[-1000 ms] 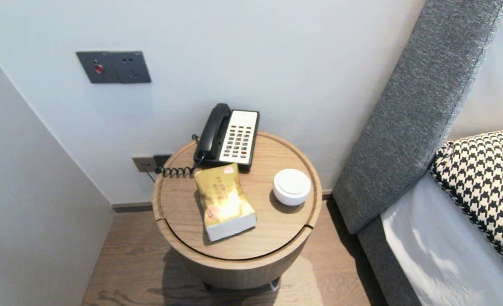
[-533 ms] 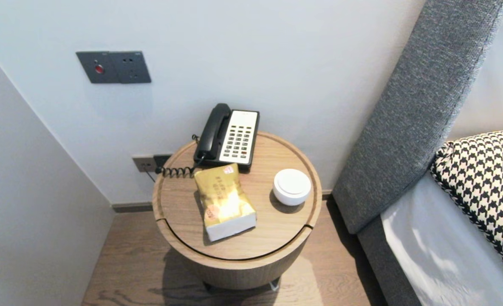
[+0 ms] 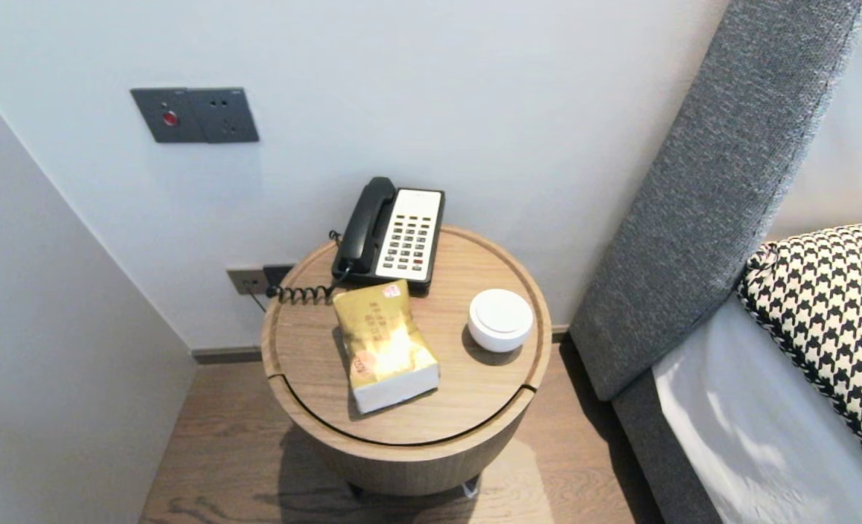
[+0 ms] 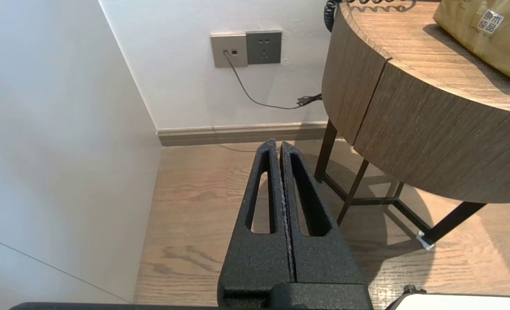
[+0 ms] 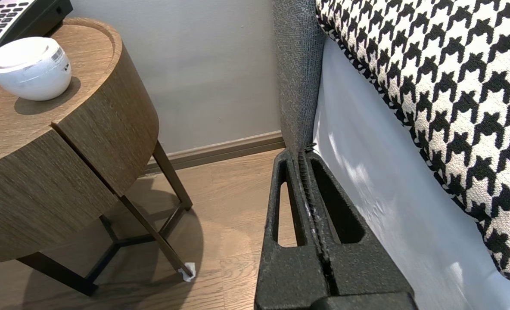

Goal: Open the nightstand drawer

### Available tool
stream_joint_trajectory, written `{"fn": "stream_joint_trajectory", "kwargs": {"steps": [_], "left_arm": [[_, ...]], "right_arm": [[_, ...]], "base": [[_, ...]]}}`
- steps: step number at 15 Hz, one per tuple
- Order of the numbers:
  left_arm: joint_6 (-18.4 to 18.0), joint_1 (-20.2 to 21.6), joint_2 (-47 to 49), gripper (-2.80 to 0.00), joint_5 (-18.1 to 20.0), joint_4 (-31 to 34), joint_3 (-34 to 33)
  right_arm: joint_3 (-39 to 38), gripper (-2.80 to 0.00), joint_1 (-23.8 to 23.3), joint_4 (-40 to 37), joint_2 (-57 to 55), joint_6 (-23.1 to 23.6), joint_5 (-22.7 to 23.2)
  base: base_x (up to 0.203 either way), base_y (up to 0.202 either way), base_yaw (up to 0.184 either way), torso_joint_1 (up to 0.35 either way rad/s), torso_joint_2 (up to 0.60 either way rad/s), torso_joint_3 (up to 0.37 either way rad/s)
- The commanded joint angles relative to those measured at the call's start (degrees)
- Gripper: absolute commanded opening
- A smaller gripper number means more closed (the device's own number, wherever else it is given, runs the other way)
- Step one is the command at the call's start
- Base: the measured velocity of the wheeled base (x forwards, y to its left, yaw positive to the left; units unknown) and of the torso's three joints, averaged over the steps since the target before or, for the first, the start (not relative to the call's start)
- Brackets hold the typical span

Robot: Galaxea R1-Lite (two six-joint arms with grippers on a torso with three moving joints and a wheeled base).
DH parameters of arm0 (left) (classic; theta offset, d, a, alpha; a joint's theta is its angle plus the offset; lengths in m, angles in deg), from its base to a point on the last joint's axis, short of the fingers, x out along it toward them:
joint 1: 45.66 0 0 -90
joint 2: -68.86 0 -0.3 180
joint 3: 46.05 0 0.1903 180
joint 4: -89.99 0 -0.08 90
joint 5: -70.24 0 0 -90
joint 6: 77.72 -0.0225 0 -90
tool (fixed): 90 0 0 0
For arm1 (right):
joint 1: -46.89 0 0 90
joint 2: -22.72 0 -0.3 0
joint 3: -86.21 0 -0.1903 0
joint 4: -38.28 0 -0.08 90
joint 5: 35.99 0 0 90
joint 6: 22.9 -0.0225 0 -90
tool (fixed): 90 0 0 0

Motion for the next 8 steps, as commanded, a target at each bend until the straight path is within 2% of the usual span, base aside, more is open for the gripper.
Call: {"fn": "stream_joint_trajectory", "kwargs": {"steps": [1,8], "left_arm": [[-0.02,0.01,0.07,-2.80,-0.04,-0.02,0.00],[-0.02,0.01,0.07,-2.80,-0.04,-0.02,0.00]], "right_arm": [[-1.49,-2.80,0.00,0.05,-0.19,0.00,0.01],[-1.49,-2.80,0.00,0.05,-0.19,0.00,0.01]], "base": [[0.000,0.000,0.000,0.000,0.00,0.000],[0.000,0.000,0.000,0.000,0.00,0.000]]}}
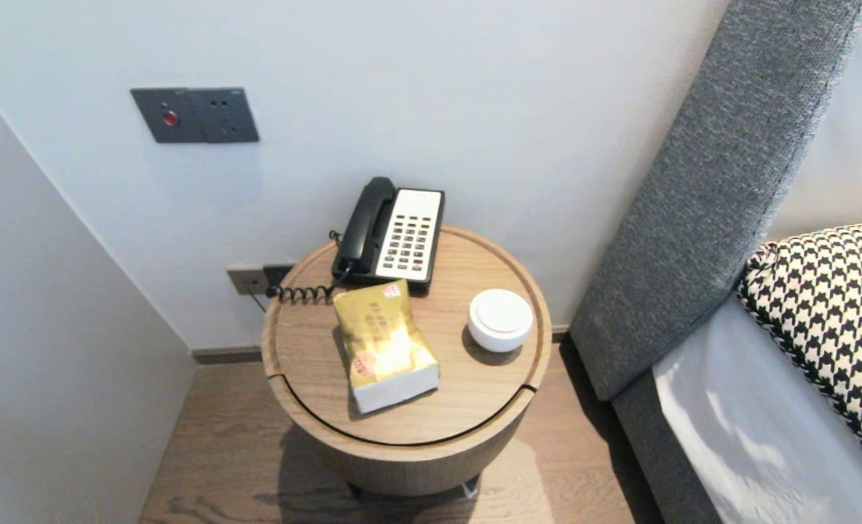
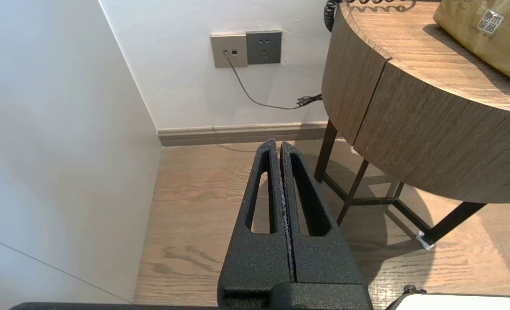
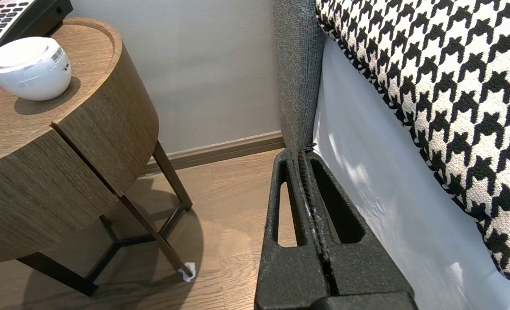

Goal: Open the nightstand drawer

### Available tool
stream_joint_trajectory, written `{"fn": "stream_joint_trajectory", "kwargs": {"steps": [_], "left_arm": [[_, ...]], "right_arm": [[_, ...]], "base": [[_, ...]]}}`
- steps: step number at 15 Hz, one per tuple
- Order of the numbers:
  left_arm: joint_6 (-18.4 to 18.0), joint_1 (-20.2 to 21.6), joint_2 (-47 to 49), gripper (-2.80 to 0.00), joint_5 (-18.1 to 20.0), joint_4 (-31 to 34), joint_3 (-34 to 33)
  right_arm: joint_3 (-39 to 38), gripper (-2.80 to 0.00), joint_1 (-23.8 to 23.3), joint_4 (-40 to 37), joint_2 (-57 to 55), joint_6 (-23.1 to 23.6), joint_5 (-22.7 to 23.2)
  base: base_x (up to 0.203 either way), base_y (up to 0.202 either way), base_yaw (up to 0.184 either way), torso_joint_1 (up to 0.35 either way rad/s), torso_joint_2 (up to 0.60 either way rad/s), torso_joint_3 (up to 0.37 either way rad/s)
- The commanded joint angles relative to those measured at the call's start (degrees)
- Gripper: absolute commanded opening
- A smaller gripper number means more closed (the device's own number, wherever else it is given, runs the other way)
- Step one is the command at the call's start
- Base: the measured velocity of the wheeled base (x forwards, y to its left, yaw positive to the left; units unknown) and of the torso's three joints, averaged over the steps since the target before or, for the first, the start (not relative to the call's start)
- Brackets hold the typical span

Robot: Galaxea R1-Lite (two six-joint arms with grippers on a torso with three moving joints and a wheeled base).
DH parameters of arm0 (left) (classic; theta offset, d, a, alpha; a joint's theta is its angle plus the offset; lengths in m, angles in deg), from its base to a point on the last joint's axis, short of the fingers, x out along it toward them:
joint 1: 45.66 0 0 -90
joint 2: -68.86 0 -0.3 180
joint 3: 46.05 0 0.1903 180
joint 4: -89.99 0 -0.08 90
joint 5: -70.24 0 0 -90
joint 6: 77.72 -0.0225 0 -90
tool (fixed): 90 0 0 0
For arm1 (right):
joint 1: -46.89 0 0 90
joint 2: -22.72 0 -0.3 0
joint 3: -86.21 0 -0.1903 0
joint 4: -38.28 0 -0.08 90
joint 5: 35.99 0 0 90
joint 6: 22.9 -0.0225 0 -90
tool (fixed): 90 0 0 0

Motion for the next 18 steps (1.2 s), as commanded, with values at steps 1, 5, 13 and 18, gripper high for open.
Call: {"fn": "stream_joint_trajectory", "kwargs": {"steps": [1,5,13,18], "left_arm": [[-0.01,0.01,0.07,-2.80,-0.04,-0.02,0.00],[-0.01,0.01,0.07,-2.80,-0.04,-0.02,0.00],[-0.01,0.01,0.07,-2.80,-0.04,-0.02,0.00],[-0.01,0.01,0.07,-2.80,-0.04,-0.02,0.00]], "right_arm": [[-1.49,-2.80,0.00,0.04,-0.19,-0.02,0.00],[-1.49,-2.80,0.00,0.04,-0.19,-0.02,0.00],[-1.49,-2.80,0.00,0.04,-0.19,-0.02,0.00],[-1.49,-2.80,0.00,0.04,-0.19,-0.02,0.00]], "base": [[0.000,0.000,0.000,0.000,0.00,0.000],[0.000,0.000,0.000,0.000,0.00,0.000],[0.000,0.000,0.000,0.000,0.00,0.000],[0.000,0.000,0.000,0.000,0.00,0.000]]}}
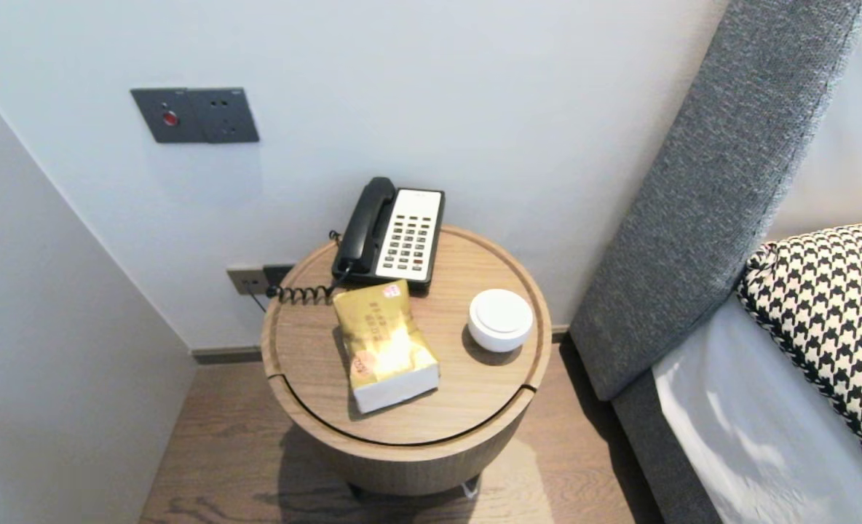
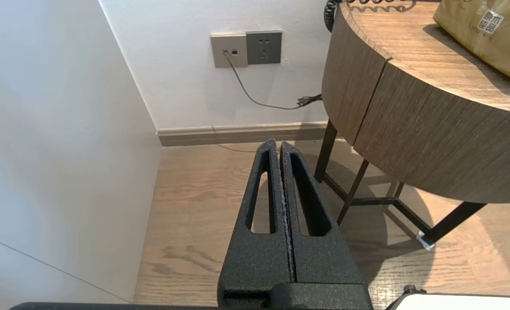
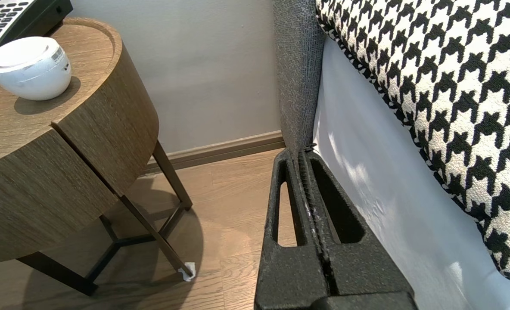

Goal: Open the nightstand drawer

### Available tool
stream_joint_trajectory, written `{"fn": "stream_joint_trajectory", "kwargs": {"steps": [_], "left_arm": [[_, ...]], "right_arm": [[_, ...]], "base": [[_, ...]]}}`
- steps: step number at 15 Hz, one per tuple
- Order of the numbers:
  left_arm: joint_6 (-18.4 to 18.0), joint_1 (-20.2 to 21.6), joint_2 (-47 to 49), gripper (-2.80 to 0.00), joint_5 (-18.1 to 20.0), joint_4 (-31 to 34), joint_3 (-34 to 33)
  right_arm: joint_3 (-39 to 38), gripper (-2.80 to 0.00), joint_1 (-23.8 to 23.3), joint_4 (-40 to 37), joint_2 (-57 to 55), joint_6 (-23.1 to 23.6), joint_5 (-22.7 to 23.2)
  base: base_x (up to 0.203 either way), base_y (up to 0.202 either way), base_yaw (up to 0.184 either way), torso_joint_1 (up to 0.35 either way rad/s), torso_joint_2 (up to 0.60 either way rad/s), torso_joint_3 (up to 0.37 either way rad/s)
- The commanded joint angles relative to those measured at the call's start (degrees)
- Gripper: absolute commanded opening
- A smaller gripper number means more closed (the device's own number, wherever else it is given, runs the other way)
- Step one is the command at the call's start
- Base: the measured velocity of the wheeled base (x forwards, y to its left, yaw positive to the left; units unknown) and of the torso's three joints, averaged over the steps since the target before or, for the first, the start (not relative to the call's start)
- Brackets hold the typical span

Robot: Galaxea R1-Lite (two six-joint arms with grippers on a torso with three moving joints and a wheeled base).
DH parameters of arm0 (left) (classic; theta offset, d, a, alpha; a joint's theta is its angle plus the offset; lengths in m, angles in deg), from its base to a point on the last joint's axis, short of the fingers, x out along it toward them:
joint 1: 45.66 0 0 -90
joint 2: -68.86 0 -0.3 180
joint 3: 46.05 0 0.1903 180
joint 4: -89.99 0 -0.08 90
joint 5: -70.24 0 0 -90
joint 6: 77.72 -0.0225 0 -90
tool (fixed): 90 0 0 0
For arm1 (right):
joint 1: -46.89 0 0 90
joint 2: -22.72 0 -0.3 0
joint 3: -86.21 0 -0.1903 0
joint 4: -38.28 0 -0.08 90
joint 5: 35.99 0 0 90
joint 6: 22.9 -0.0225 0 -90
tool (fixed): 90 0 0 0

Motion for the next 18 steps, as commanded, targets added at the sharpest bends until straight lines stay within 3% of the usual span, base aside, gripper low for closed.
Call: {"fn": "stream_joint_trajectory", "kwargs": {"steps": [1,18], "left_arm": [[-0.03,0.01,0.07,-2.80,-0.03,-0.02,0.00],[-0.09,0.06,-0.01,-2.80,-0.20,0.04,0.18]], "right_arm": [[-1.49,-2.80,0.00,0.04,-0.17,0.00,0.00],[-1.49,-2.80,0.00,0.04,-0.17,0.00,0.00]], "base": [[0.000,0.000,0.000,0.000,0.00,0.000],[0.000,0.000,0.000,0.000,0.00,0.000]]}}
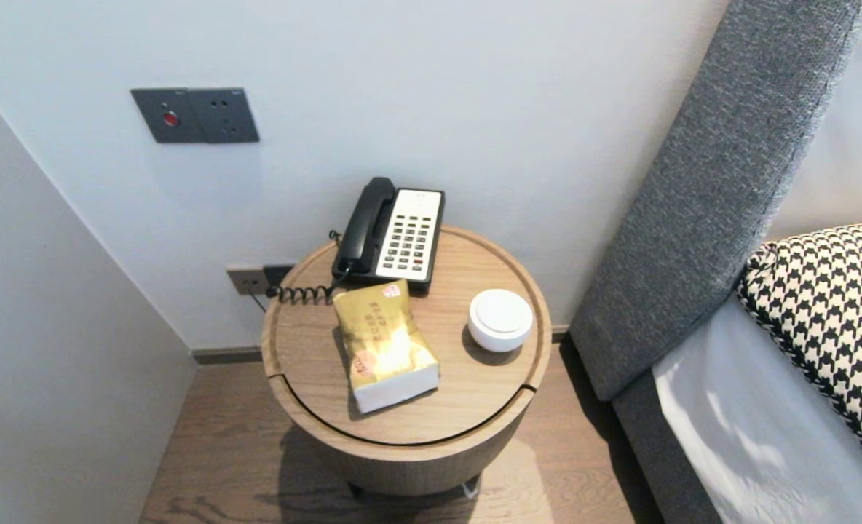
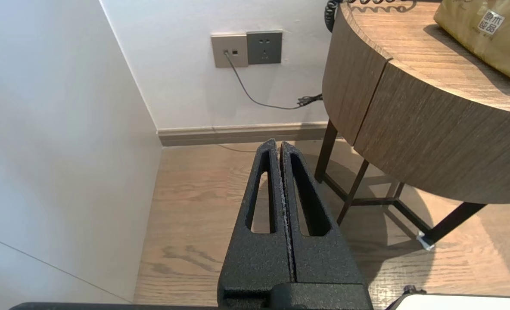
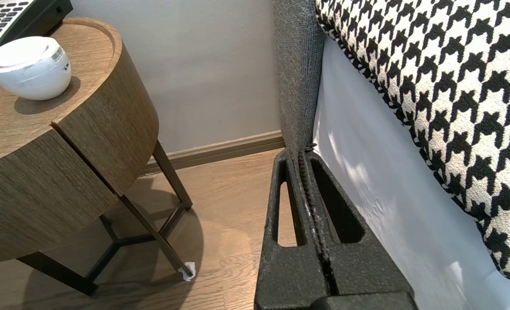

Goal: Open the nightstand drawer

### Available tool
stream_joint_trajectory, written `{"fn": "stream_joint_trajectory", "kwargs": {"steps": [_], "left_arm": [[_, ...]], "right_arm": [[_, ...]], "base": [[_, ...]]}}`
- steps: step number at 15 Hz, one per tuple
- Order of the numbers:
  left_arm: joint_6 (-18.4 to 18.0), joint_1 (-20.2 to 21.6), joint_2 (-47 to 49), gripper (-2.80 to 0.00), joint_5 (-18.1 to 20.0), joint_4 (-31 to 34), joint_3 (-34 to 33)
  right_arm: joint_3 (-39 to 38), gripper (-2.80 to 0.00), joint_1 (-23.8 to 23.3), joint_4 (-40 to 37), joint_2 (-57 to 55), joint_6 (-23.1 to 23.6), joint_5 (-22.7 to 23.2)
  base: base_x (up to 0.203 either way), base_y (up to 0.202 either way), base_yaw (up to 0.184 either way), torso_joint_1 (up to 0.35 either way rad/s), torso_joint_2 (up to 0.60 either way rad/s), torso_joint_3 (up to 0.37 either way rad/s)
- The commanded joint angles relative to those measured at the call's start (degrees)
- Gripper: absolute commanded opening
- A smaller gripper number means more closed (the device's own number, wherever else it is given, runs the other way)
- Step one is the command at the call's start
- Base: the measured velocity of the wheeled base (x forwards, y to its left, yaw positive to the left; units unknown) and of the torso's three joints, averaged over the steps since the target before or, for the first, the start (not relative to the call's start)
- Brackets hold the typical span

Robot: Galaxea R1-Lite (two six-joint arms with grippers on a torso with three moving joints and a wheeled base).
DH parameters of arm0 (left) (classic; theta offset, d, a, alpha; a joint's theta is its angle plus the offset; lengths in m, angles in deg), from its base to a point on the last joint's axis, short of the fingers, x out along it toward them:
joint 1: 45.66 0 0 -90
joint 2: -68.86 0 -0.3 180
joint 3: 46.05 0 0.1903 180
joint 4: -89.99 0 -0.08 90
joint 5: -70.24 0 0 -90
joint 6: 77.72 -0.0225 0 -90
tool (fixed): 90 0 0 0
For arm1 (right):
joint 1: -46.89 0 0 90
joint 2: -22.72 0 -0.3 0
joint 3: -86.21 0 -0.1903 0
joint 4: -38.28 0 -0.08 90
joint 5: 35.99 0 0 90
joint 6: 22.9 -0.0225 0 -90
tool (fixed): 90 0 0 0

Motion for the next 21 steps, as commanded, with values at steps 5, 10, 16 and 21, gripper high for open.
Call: {"fn": "stream_joint_trajectory", "kwargs": {"steps": [5,10,16,21], "left_arm": [[-0.26,0.02,3.50,-2.80,0.46,5.29,11.59],[3.04,0.01,21.07,-2.80,2.15,7.81,29.77],[7.30,0.01,44.29,-2.80,2.93,9.71,45.29],[7.75,0.00,50.47,-2.80,3.11,13.44,47.29]], "right_arm": [[-1.49,-2.80,0.00,0.04,-0.13,-0.01,0.00],[-1.49,-2.80,0.00,0.04,-0.13,-0.01,0.00],[-1.49,-2.80,0.00,0.04,-0.13,-0.01,0.00],[-1.49,-2.80,0.00,0.04,-0.13,-0.01,0.00]], "base": [[0.000,0.000,0.000,0.000,0.00,0.000],[0.000,0.000,0.000,0.000,0.00,0.000],[0.000,0.000,0.000,0.000,0.00,0.000],[0.000,0.000,0.000,0.000,0.00,0.000]]}}
